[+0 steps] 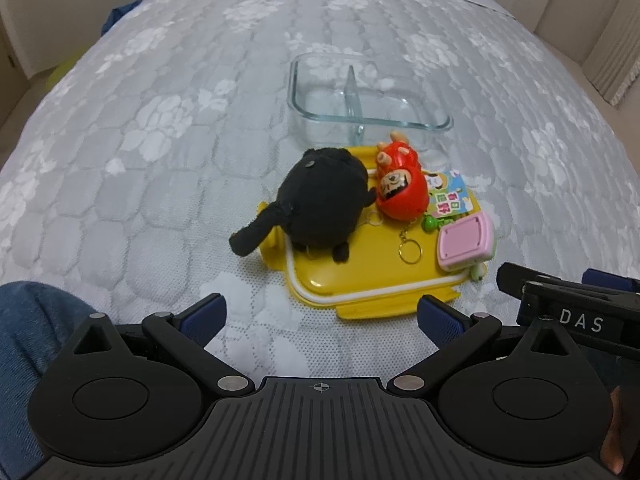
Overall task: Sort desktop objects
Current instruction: 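Lower the left gripper onto the black plush cat and close it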
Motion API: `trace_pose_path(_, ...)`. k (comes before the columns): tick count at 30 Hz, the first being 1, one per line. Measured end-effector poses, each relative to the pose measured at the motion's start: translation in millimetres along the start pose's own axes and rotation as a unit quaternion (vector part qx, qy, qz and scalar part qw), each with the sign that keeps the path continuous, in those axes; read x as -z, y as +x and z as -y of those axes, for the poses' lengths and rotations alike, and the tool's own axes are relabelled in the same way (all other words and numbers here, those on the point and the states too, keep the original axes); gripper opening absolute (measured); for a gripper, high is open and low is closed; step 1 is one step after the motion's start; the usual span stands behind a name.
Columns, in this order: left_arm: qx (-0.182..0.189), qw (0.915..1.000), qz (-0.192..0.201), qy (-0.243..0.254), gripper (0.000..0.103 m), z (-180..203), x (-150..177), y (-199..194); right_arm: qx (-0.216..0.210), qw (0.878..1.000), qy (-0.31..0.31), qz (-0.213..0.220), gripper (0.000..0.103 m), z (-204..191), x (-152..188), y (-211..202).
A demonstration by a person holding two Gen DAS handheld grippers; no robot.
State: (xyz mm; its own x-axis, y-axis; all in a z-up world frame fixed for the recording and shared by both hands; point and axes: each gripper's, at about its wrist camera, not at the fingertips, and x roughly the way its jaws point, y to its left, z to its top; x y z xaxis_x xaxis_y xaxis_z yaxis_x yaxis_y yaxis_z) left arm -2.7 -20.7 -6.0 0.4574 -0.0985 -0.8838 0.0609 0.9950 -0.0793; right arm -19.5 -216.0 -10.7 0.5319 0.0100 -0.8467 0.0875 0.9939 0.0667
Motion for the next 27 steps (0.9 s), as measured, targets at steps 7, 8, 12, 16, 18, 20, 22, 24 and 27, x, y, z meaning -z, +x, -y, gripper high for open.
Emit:
trace_pose_path(7,0.009,0.9989,0.028,0.036,0.103,-2,-8,22,-0.018,1.000,0.013,0.013,0.103,7,-2,18)
trace_pose_path(8,0.009,0.9988,0.031,0.037,0.103,-4,-11,27,-0.020,1.000,0.016,0.015,0.103,8,-4,21)
trace_pose_path(12,0.004,0.9988,0.031,0.038,0.103,-12,-23,49,-0.029,0.999,0.026,0.023,0.103,12,-12,32)
trace_pose_path(16,0.030,0.9989,0.029,0.020,0.103,-23,-30,61,-0.038,0.998,0.036,0.031,0.103,15,-20,43)
trace_pose_path(18,0.045,0.9986,0.027,0.010,0.103,-27,-33,68,-0.043,0.998,0.041,0.035,0.103,17,-24,49)
trace_pose_path(20,0.044,0.9984,0.030,0.017,0.103,-26,-35,75,-0.048,0.997,0.046,0.039,0.103,19,-28,54)
trace_pose_path(22,0.041,0.9981,0.035,0.030,0.103,-24,-37,81,-0.052,0.996,0.052,0.043,0.103,21,-32,59)
trace_pose_path(24,0.037,0.9976,0.037,0.045,0.103,-20,-39,88,-0.057,0.996,0.057,0.047,0.102,23,-36,65)
trace_pose_path(27,0.044,0.9972,0.031,0.051,0.103,-18,-46,98,-0.053,0.996,0.057,0.044,0.100,23,-39,75)
